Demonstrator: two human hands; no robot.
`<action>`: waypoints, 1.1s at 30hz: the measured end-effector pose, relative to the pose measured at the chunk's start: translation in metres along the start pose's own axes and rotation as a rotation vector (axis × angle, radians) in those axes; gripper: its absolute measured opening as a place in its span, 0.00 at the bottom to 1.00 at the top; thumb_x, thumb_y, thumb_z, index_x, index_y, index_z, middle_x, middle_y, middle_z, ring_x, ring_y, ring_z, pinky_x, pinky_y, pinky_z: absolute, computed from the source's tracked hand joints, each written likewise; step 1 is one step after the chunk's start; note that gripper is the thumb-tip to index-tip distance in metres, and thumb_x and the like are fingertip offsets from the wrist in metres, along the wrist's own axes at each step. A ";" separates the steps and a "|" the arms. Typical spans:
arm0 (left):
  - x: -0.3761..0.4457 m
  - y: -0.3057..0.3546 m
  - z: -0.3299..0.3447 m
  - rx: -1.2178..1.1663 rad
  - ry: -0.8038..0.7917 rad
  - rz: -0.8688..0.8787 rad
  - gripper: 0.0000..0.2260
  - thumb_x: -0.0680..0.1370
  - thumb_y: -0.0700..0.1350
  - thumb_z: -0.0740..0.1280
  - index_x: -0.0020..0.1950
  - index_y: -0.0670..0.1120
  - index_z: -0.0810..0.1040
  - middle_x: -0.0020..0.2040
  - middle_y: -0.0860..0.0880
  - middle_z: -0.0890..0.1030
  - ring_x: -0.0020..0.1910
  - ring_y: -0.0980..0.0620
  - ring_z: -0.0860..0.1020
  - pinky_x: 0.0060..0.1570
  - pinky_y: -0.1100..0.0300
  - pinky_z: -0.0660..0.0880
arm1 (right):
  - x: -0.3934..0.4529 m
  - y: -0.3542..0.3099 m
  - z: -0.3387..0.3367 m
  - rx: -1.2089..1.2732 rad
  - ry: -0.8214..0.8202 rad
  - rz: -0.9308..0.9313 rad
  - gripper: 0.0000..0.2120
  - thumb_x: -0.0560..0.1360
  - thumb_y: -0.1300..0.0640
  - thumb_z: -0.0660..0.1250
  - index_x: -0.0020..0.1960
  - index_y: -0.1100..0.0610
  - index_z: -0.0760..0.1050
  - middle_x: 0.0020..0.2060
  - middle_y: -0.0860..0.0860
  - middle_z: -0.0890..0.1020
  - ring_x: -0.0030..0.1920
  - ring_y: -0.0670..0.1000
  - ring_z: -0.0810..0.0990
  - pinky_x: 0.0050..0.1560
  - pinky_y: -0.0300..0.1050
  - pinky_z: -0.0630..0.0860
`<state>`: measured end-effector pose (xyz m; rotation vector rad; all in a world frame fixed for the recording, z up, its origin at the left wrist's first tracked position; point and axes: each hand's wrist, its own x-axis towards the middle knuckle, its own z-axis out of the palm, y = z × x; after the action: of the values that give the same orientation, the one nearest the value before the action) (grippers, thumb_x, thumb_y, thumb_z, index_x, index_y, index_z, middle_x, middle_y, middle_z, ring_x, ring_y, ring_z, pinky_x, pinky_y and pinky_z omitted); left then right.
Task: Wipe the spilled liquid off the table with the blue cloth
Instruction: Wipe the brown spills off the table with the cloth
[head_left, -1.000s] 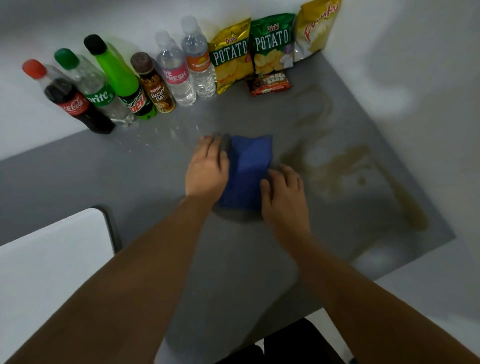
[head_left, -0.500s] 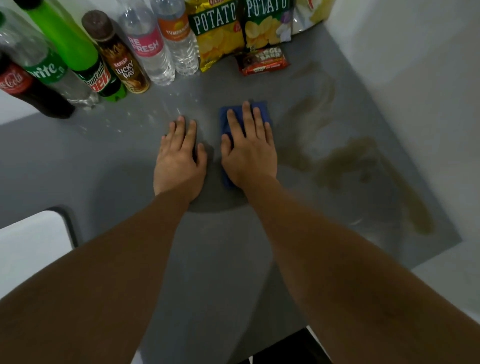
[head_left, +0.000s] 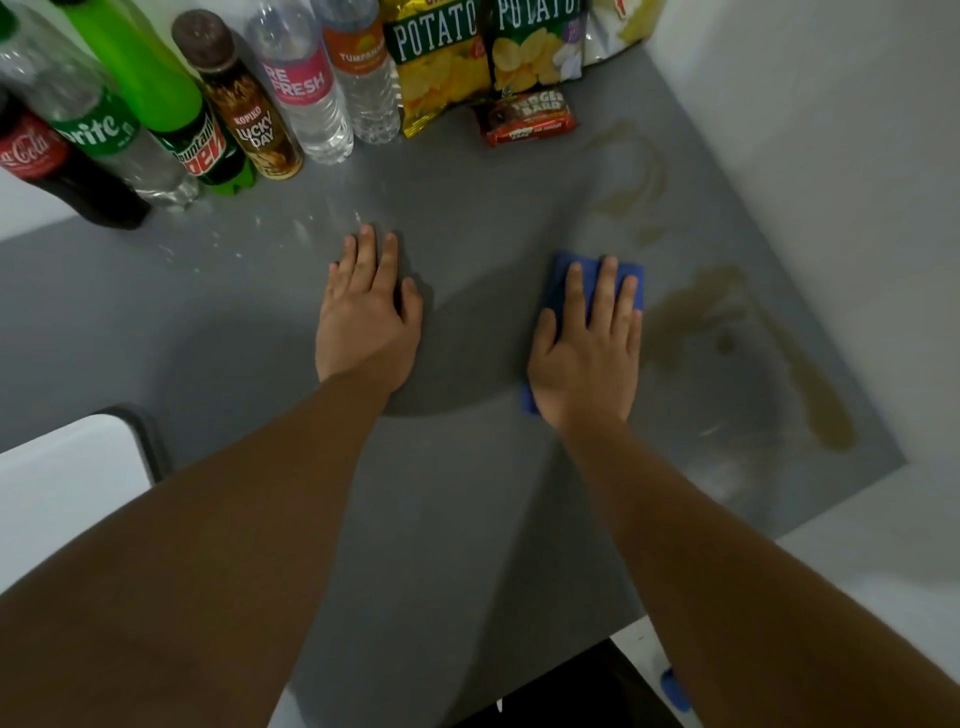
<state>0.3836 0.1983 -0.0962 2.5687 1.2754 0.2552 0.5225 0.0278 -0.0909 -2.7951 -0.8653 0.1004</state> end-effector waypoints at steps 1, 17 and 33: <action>0.000 0.000 0.000 0.004 0.000 -0.003 0.26 0.85 0.55 0.48 0.83 0.49 0.55 0.83 0.47 0.54 0.82 0.48 0.50 0.80 0.53 0.46 | -0.010 -0.006 0.002 0.000 -0.015 -0.003 0.30 0.85 0.43 0.48 0.84 0.51 0.52 0.84 0.53 0.48 0.83 0.57 0.45 0.82 0.54 0.45; 0.000 0.001 0.002 0.087 -0.039 -0.027 0.26 0.85 0.55 0.44 0.83 0.52 0.47 0.84 0.51 0.48 0.82 0.52 0.46 0.80 0.52 0.46 | 0.097 -0.020 -0.002 0.038 -0.072 -0.206 0.30 0.83 0.41 0.49 0.83 0.49 0.55 0.84 0.53 0.52 0.83 0.57 0.48 0.82 0.55 0.47; 0.001 0.002 0.004 0.115 -0.035 -0.025 0.27 0.85 0.55 0.43 0.83 0.51 0.45 0.84 0.50 0.46 0.82 0.50 0.45 0.80 0.51 0.45 | 0.011 -0.017 0.009 0.014 -0.020 -0.107 0.29 0.84 0.43 0.49 0.83 0.50 0.55 0.84 0.53 0.51 0.83 0.56 0.47 0.82 0.53 0.45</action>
<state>0.3870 0.1973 -0.0996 2.6376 1.3456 0.1347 0.5206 0.0493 -0.0962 -2.7336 -1.0125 0.1175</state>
